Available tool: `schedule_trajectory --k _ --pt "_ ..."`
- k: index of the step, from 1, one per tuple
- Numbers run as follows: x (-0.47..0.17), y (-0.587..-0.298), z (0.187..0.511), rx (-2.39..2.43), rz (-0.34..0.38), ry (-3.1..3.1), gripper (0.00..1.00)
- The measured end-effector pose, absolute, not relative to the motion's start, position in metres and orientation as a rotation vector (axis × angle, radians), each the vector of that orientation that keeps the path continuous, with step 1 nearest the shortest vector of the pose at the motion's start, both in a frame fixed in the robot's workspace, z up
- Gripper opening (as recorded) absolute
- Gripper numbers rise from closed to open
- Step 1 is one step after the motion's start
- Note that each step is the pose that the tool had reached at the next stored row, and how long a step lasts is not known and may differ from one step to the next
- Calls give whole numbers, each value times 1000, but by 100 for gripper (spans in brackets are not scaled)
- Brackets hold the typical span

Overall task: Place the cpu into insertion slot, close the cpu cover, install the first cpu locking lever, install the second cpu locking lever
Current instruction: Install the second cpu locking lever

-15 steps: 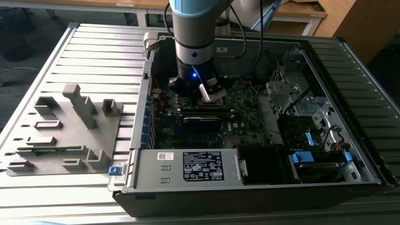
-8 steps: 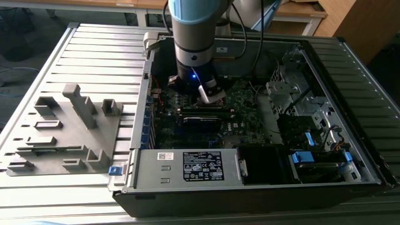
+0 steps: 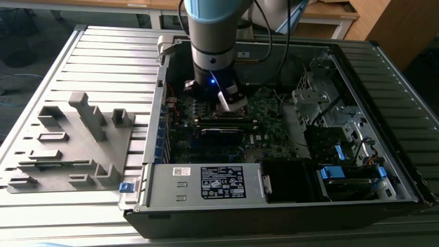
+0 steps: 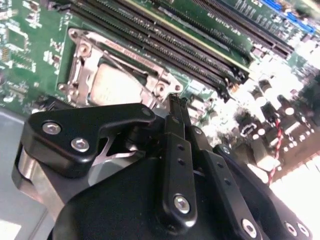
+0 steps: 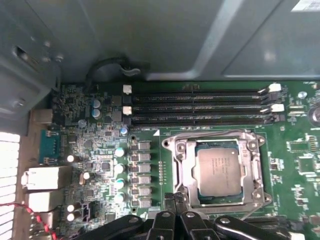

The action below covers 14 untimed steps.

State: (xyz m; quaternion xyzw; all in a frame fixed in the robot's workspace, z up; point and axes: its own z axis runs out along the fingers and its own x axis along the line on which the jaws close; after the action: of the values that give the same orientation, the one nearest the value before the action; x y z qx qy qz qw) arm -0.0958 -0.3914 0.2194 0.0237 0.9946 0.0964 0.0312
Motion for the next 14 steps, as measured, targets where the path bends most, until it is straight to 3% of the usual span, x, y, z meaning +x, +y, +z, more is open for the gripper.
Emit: schedule_trajectory --k 14 --pt "-94 -391 249 73 301 3064 11"
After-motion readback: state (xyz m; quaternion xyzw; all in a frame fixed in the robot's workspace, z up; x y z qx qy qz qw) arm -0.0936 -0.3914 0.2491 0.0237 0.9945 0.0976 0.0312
